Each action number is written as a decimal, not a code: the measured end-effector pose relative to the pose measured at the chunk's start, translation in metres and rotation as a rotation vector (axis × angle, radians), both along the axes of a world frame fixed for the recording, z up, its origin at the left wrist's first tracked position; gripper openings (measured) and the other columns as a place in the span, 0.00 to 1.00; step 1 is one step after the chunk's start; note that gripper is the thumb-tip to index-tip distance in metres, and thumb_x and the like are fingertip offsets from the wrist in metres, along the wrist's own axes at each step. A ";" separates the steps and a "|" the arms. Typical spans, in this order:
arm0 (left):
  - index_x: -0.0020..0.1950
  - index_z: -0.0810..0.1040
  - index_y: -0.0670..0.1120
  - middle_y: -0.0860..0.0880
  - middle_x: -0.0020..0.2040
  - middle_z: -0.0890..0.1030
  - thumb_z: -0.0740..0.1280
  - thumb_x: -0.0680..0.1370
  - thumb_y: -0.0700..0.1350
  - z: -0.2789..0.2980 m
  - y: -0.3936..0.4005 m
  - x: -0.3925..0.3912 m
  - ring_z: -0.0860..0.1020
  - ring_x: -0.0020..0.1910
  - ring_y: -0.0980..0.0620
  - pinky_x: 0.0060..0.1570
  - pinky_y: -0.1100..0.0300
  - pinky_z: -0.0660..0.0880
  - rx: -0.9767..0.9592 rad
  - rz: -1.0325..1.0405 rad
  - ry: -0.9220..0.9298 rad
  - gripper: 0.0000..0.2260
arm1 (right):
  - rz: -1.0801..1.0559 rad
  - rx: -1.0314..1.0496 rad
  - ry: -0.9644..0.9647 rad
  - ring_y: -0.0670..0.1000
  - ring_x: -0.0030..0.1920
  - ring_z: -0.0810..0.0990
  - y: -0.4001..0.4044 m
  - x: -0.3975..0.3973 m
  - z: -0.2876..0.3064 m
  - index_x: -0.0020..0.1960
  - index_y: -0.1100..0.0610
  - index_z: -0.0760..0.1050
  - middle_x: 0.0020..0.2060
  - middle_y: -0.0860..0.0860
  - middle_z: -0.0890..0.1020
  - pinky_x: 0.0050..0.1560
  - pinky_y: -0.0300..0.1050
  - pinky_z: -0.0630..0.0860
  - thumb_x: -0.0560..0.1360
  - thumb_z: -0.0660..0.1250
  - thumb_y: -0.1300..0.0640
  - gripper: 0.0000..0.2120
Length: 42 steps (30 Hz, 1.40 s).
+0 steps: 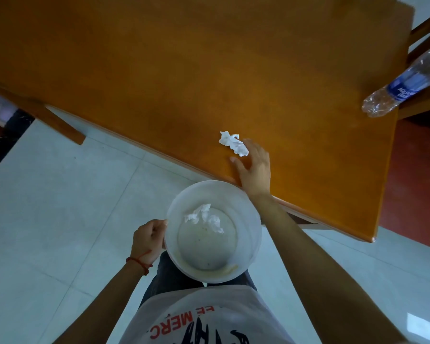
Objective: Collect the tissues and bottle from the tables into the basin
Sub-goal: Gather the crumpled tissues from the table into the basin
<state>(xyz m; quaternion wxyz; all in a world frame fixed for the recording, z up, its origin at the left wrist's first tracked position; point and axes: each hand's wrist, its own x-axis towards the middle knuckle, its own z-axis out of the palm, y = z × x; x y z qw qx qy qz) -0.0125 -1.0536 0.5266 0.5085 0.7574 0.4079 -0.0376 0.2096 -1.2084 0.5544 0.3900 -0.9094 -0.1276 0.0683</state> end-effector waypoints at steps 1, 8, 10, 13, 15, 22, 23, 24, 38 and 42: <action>0.35 0.75 0.46 0.38 0.34 0.79 0.62 0.77 0.45 -0.001 0.001 0.000 0.79 0.37 0.35 0.36 0.52 0.79 0.010 0.013 -0.001 0.11 | 0.011 -0.016 -0.009 0.55 0.67 0.67 0.003 0.006 -0.001 0.67 0.54 0.68 0.67 0.54 0.72 0.67 0.51 0.65 0.74 0.67 0.52 0.24; 0.33 0.74 0.48 0.37 0.32 0.79 0.61 0.77 0.42 -0.003 0.007 -0.002 0.78 0.33 0.39 0.28 0.60 0.79 0.027 0.015 -0.011 0.12 | 0.029 -0.097 0.030 0.56 0.65 0.69 0.023 0.028 -0.009 0.66 0.56 0.69 0.64 0.55 0.74 0.64 0.50 0.67 0.74 0.65 0.56 0.20; 0.33 0.74 0.49 0.38 0.32 0.79 0.61 0.77 0.42 -0.004 0.008 -0.003 0.78 0.31 0.43 0.26 0.66 0.77 0.029 0.011 -0.012 0.13 | 0.034 -0.147 0.026 0.57 0.63 0.69 0.024 0.029 -0.013 0.65 0.57 0.71 0.62 0.57 0.76 0.63 0.50 0.68 0.74 0.65 0.59 0.19; 0.32 0.73 0.50 0.39 0.31 0.79 0.61 0.77 0.42 -0.004 0.009 -0.002 0.77 0.30 0.47 0.26 0.66 0.76 0.037 0.007 -0.014 0.13 | 0.020 -0.152 0.035 0.57 0.62 0.70 0.024 0.030 -0.015 0.62 0.59 0.73 0.60 0.58 0.76 0.62 0.48 0.67 0.75 0.63 0.63 0.16; 0.32 0.72 0.50 0.40 0.31 0.79 0.61 0.77 0.42 -0.004 0.009 -0.002 0.77 0.30 0.47 0.27 0.65 0.76 0.041 -0.003 -0.016 0.13 | 0.010 -0.117 0.059 0.57 0.61 0.71 0.023 0.030 -0.014 0.61 0.60 0.74 0.59 0.58 0.77 0.60 0.45 0.67 0.75 0.63 0.64 0.15; 0.35 0.74 0.40 0.33 0.35 0.80 0.60 0.78 0.43 -0.003 0.011 -0.002 0.79 0.34 0.37 0.34 0.52 0.80 0.026 -0.010 -0.018 0.13 | -0.075 0.079 0.074 0.53 0.50 0.78 0.016 0.005 0.001 0.56 0.61 0.78 0.52 0.57 0.81 0.48 0.39 0.72 0.73 0.67 0.62 0.12; 0.36 0.75 0.38 0.33 0.35 0.81 0.60 0.78 0.43 -0.003 0.010 -0.002 0.79 0.35 0.36 0.37 0.47 0.80 0.023 -0.009 -0.022 0.13 | -0.083 0.101 0.078 0.51 0.49 0.77 0.015 -0.002 0.004 0.56 0.60 0.78 0.52 0.57 0.81 0.47 0.38 0.72 0.73 0.67 0.62 0.12; 0.36 0.75 0.38 0.33 0.35 0.81 0.60 0.78 0.43 -0.003 0.010 -0.002 0.79 0.35 0.36 0.39 0.45 0.79 0.023 -0.010 -0.023 0.13 | -0.083 0.120 0.077 0.49 0.48 0.77 0.014 -0.010 0.007 0.56 0.61 0.78 0.51 0.57 0.81 0.46 0.35 0.72 0.73 0.68 0.62 0.12; 0.31 0.72 0.42 0.43 0.28 0.75 0.59 0.78 0.43 -0.004 0.017 -0.003 0.76 0.31 0.44 0.36 0.57 0.76 -0.007 -0.034 -0.047 0.15 | 0.057 0.184 0.225 0.44 0.55 0.75 -0.017 -0.116 0.010 0.59 0.53 0.75 0.55 0.42 0.76 0.56 0.36 0.73 0.69 0.72 0.55 0.19; 0.30 0.72 0.40 0.42 0.27 0.75 0.60 0.78 0.42 -0.003 0.021 -0.005 0.77 0.32 0.38 0.39 0.50 0.78 -0.004 -0.069 -0.072 0.16 | -0.043 0.202 0.247 0.42 0.54 0.75 -0.028 -0.128 0.008 0.59 0.50 0.74 0.55 0.41 0.75 0.52 0.23 0.69 0.69 0.73 0.56 0.20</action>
